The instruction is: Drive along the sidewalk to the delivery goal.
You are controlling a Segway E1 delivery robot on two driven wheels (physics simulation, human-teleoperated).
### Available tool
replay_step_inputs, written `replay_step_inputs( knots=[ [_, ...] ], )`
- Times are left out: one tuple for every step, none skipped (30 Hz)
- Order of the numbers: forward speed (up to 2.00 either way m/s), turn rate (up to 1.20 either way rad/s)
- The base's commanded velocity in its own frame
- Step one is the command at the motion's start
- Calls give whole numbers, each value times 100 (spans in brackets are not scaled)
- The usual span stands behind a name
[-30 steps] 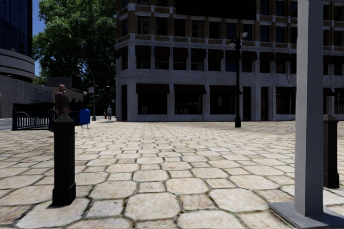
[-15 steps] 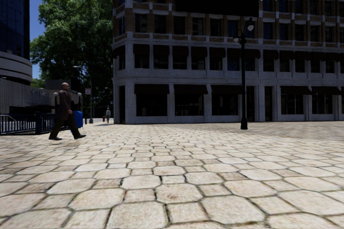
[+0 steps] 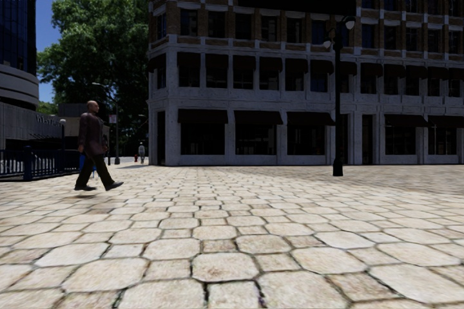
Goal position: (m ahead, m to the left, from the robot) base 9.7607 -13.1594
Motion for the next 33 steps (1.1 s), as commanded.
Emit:
replay_step_inputs(
  knots=[
    [182,0],
    [182,0],
    [182,0],
    [182,0],
    [182,0],
    [182,0],
    [182,0],
    [182,0],
    [182,0],
    [182,-10],
    [182,-10],
    [182,-52],
    [182,-79],
    [182,-120],
    [182,-120],
    [182,-120],
    [182,-120],
    [182,-120],
    [182,-120],
    [182,-120],
    [182,-120],
    [182,-120],
    [182,-120],
    [183,-120],
    [183,-119],
    [183,-116],
    [183,-115],
    [183,-115],
    [183,-115],
    [183,-115],
    [183,-115],
    [183,-115],
    [183,-115]
  ],
)
